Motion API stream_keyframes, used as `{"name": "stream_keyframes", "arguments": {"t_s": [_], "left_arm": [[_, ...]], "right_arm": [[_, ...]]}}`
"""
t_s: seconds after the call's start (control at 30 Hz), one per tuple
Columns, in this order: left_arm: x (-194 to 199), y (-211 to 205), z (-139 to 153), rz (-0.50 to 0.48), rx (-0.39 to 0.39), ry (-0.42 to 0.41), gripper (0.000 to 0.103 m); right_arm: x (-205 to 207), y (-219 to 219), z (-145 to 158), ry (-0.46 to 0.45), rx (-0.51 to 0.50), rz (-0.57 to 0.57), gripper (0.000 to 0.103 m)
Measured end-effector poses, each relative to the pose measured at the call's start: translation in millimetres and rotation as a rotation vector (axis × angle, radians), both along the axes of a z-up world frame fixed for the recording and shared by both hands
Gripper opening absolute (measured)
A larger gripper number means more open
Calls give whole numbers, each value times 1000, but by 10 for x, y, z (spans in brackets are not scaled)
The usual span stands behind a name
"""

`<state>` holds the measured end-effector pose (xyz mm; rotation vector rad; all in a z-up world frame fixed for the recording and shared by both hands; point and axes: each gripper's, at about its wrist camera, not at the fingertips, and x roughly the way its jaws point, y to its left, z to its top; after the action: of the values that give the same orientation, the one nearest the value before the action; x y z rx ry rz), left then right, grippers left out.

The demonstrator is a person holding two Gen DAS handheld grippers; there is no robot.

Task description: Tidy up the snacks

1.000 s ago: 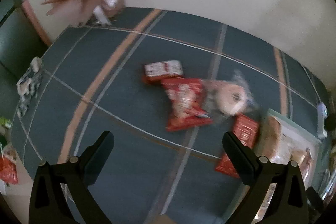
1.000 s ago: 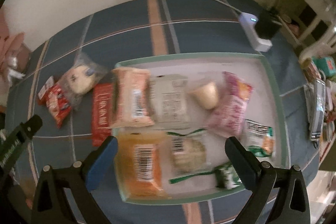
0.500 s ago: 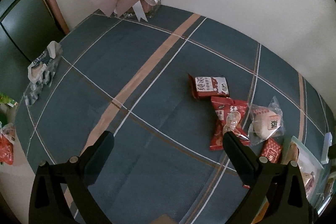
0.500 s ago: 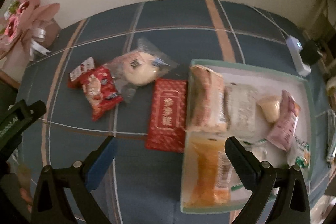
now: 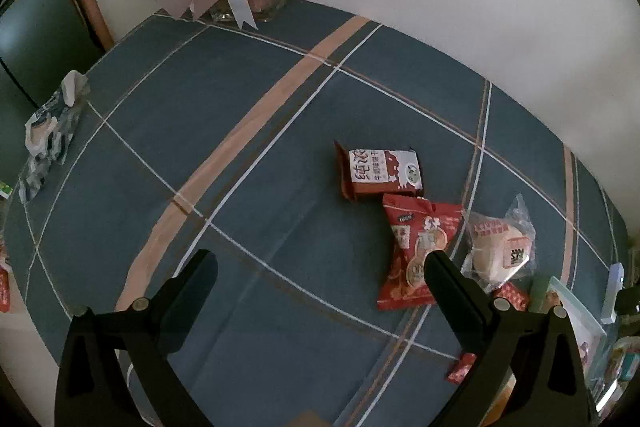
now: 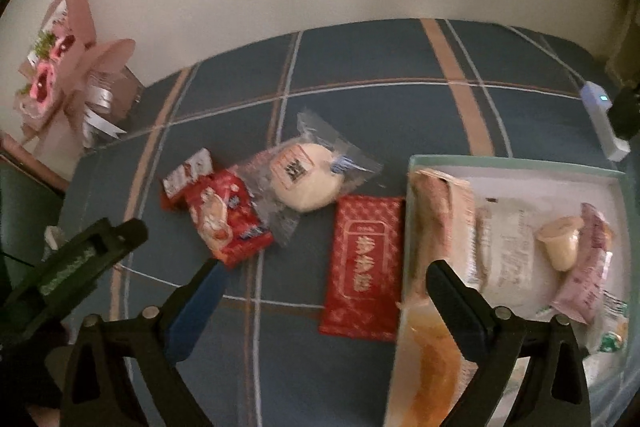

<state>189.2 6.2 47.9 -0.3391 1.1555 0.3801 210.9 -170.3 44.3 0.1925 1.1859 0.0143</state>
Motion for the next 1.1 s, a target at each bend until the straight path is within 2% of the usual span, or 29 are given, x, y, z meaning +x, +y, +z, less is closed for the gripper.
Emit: {"name": "stream_keyframes", "arguments": {"t_s": [0.17, 0.4, 0.8, 0.97, 1.1], "left_arm": [[98, 4, -96, -10, -6, 15, 103], [217, -100, -225, -55, -34, 36, 103], [253, -213, -310, -86, -63, 58, 103], [290, -223, -395, -92, -106, 68, 103], [328, -273, -478, -106, -143, 66, 103]], "right_arm": [[133, 88, -99, -4, 8, 31, 92], [234, 20, -362, 54, -12, -3, 91], [261, -58, -372, 41, 4, -8, 86], [266, -89, -352, 45, -25, -10, 80], [272, -88, -385, 61, -54, -14, 67]]}}
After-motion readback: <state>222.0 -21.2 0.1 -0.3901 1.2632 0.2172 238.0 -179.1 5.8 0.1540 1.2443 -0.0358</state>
